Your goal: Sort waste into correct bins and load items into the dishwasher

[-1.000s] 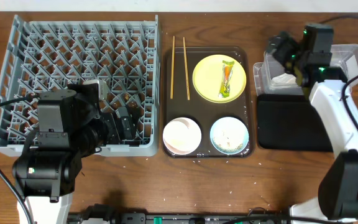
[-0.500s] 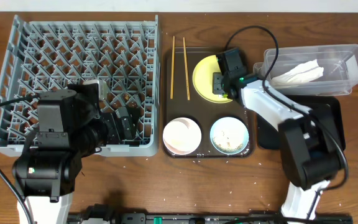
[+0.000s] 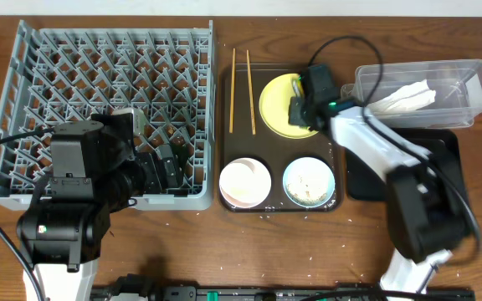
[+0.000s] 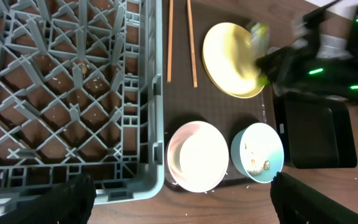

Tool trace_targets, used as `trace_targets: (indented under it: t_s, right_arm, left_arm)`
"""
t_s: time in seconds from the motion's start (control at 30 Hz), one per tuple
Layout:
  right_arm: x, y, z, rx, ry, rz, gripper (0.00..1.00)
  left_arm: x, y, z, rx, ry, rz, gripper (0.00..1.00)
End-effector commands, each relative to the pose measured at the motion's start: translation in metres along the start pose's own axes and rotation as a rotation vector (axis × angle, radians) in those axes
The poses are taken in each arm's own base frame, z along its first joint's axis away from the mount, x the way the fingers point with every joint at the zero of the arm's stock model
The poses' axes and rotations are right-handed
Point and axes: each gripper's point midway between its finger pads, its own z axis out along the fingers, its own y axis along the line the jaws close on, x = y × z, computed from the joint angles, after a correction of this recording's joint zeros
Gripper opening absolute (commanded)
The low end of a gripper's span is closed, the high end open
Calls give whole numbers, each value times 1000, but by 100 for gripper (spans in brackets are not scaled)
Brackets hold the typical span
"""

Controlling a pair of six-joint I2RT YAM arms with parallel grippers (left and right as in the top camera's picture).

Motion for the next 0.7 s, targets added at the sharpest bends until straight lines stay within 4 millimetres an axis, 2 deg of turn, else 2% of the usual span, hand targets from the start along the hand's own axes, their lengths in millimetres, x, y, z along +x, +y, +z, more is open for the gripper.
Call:
trace_targets:
  t_s: [0.0, 0.13, 0.23, 0.3, 0.37, 0.5, 0.53, 0.57, 0.6, 0.67]
  right_arm:
    - [-55, -9, -76, -80, -159, 164, 1]
    - [-70, -44, -106, -49, -208, 350, 1]
    - [-79, -100, -115, 72, -263, 554, 1]
    - [-78, -136, -114, 169, -291, 692, 1]
    - [-76, -164, -108, 245, -310, 770, 1]
    - [-65, -192, -82, 323, -276, 805, 4]
    - [-58, -198, -71, 343, -249, 810, 30]
    - [-54, -199, -63, 342, -225, 811, 44]
    - [-51, -198, -59, 330, -204, 804, 53]
    - [-52, -187, -57, 270, -169, 747, 63]
  left_arm:
    - [-2, -2, -3, 9, -6, 17, 91]
    - [-2, -2, -3, 9, -6, 17, 91]
    - [-2, -2, -3, 9, -6, 17, 91]
    - [-2, -2, -3, 10, -5, 17, 91]
    - [-2, -2, -3, 9, -6, 17, 91]
    - [-2, -2, -3, 9, -7, 17, 91]
    - [-2, -2, -3, 9, -6, 17, 91]
    - [-2, -2, -3, 9, -6, 17, 91]
    - [-2, -2, -3, 9, -6, 17, 91]
    - [-2, -2, -3, 9, -6, 17, 91]
